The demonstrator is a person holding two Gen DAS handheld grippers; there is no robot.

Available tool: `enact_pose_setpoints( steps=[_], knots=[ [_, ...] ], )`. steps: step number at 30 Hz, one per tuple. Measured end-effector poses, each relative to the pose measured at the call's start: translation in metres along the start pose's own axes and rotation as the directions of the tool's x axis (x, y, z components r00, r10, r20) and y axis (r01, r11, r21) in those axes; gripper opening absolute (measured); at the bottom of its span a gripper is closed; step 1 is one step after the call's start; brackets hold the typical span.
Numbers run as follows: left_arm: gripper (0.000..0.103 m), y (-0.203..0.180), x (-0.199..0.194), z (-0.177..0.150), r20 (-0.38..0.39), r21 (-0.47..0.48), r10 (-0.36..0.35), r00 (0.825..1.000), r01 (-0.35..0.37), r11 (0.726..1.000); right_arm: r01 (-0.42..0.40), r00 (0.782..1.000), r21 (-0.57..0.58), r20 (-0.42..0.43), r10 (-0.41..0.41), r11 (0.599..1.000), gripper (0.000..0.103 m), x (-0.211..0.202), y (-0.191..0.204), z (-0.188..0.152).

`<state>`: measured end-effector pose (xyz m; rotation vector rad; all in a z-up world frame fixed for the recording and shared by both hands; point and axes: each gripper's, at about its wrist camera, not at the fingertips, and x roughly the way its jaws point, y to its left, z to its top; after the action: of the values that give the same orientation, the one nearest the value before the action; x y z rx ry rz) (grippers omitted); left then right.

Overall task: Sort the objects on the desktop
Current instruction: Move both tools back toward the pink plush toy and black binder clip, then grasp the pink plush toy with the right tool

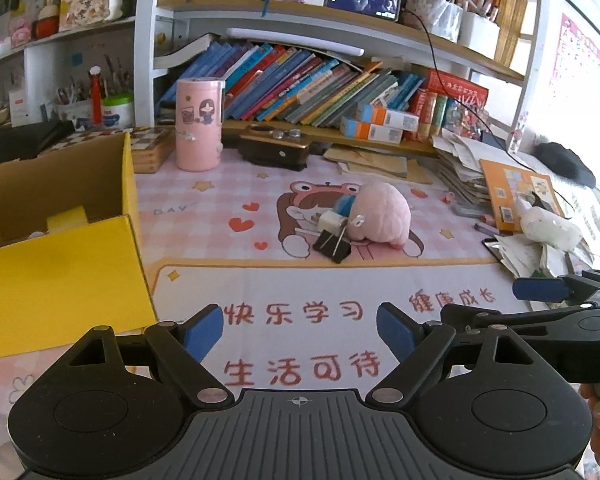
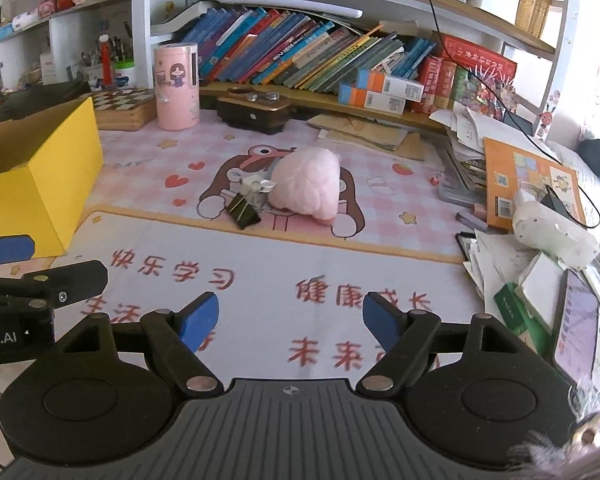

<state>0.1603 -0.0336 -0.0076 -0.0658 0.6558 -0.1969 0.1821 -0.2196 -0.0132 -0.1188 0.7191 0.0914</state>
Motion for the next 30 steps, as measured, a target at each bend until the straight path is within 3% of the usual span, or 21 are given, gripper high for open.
enact_pose_setpoints(
  steps=[13, 30],
  knots=[
    [0.086, -0.016, 0.033, 0.014, -0.041, -0.050, 0.109, 0.993, -0.111, 0.993, -0.101, 0.995, -0.012, -0.030, 0.100, 0.995, 0.082, 0.048, -0.030, 0.025],
    [0.086, -0.030, 0.069, 0.030, -0.095, -0.038, 0.184, 0.978, -0.188, 0.981, -0.155, 0.988, 0.134, -0.002, 0.157, 0.979, 0.086, 0.135, -0.063, 0.103]
  ],
)
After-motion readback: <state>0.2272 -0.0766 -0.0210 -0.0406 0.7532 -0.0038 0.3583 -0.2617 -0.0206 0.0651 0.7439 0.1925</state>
